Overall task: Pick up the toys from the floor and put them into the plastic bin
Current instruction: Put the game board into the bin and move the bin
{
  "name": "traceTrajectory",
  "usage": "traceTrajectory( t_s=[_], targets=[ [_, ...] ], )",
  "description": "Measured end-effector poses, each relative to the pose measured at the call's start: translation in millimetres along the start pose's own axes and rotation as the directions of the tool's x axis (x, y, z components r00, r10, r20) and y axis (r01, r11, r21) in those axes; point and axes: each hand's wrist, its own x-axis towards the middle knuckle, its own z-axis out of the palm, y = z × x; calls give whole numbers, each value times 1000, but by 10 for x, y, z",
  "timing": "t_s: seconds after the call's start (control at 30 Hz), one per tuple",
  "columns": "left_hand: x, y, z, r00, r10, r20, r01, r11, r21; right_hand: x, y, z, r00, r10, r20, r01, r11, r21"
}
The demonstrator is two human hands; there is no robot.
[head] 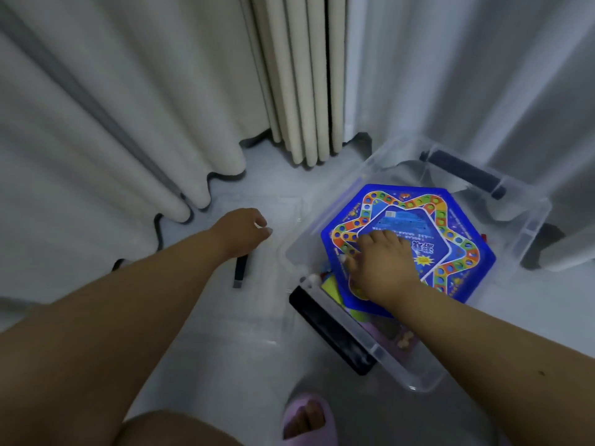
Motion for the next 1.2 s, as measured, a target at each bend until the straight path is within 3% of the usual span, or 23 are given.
traceTrajectory(
  t_s=[0.23, 0.37, 0.5, 0.6, 0.7, 0.87, 1.0, 1.07, 1.2],
  targets=[
    [449, -586, 332, 973, -230, 31, 232, 966, -115, 196, -330, 139, 996, -66, -61, 76, 979, 189],
    [771, -923, 805, 903, -423, 73, 423, 846, -324, 315, -364, 257, 992, -95, -81, 115, 951, 287],
    [935, -1092, 1175, 856, -507, 99, 494, 747, -446, 391, -342, 354, 992, -106, -72, 124, 935, 331],
    [1055, -1163, 1308, 824, -562, 72, 528, 716, -457, 444, -313, 390, 993, -111, -48, 121, 924, 363],
    [1116, -1220, 1334, 789, -609, 83, 600, 731, -325, 483, -290, 429, 993, -109, -47, 119, 917, 381],
    [1120, -1330, 1270, 799, -598, 60, 601, 795, -86, 493, -270, 459, 991, -124, -52, 134, 919, 370],
    [1094, -1334, 1292, 839, -523, 152, 541, 772, -334, 464, -298, 460, 990, -124, -63, 138, 916, 375],
    [1051, -1312, 1273, 857, -500, 123, 496, 736, -461, 459, -306, 467, 990, -128, -56, 140, 922, 362],
    [1050, -1241, 1162, 891, -454, 1, 413, 809, -419, 455, -317, 453, 991, -122, -54, 133, 919, 370]
  ],
)
